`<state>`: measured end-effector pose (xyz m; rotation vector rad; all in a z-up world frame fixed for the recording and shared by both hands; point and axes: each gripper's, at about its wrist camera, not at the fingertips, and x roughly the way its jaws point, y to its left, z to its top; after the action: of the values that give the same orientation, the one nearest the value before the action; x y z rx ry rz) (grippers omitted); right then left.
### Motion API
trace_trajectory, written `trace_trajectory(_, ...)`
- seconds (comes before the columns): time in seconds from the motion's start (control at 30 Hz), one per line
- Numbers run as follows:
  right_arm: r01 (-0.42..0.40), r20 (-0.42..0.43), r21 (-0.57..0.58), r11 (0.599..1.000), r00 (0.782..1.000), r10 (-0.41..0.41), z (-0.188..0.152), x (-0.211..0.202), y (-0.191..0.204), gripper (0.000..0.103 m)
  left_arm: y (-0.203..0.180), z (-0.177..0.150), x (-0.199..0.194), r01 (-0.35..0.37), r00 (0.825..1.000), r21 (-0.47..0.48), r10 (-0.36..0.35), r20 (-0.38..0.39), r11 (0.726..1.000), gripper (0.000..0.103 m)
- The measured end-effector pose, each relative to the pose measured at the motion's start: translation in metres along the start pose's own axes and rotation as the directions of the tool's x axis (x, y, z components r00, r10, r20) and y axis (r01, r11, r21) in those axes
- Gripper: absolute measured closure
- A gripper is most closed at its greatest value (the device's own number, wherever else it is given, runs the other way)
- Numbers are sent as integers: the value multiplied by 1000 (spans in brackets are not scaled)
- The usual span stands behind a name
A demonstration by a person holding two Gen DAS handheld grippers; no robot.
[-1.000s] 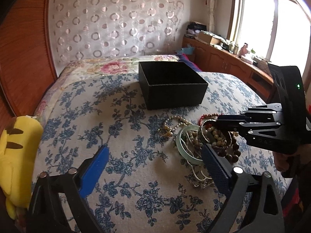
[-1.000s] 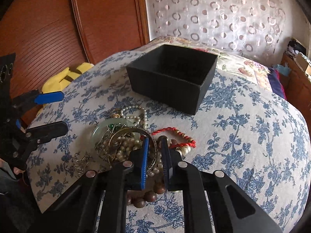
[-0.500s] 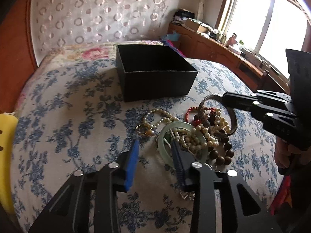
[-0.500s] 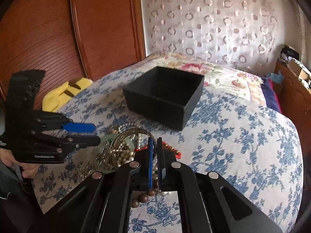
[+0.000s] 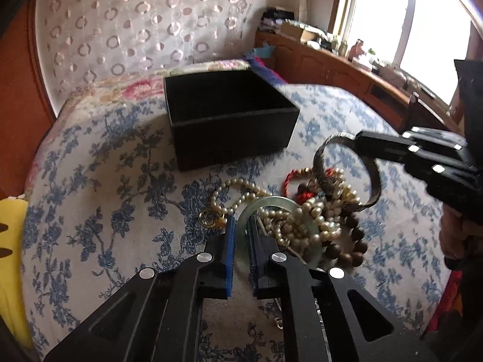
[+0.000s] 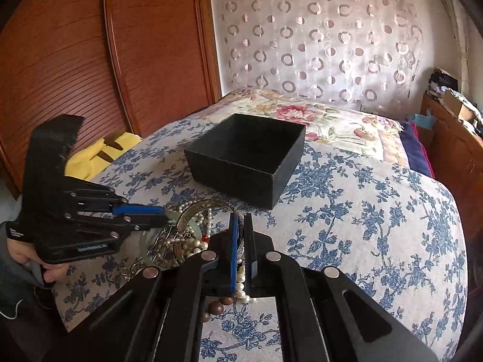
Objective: Organize jewelry
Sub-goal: 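Reach into the jewelry pile and close the left tool on the green jade bangle, then carry the jade bangle over the black box, lower it in, open left tool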
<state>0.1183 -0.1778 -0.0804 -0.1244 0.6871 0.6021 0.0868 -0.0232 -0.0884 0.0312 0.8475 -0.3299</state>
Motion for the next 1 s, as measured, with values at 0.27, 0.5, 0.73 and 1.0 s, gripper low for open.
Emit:
trace_trajectory(0.27, 17, 31, 5, 1000, 999, -18, 10, -5, -3, 99, 7, 8, -31, -63, 991, -31, 67, 115, 998, 96)
trace_trajectory(0.5, 34, 60, -6, 999, 998, -33, 31, 3, -5, 99, 27, 25, -45, -108, 977, -65, 118, 176, 992, 96)
trace_trajectory(0.73, 64, 78, -2, 998, 995, -64, 57, 22, -10, 99, 35, 36, -48, -129, 968, -75, 142, 205, 989, 96)
trace_trajectory(1.0, 98, 71, -3, 995, 993, -97, 82, 56, -18, 98, 40, 50, -47, -144, 961, -83, 159, 228, 986, 96)
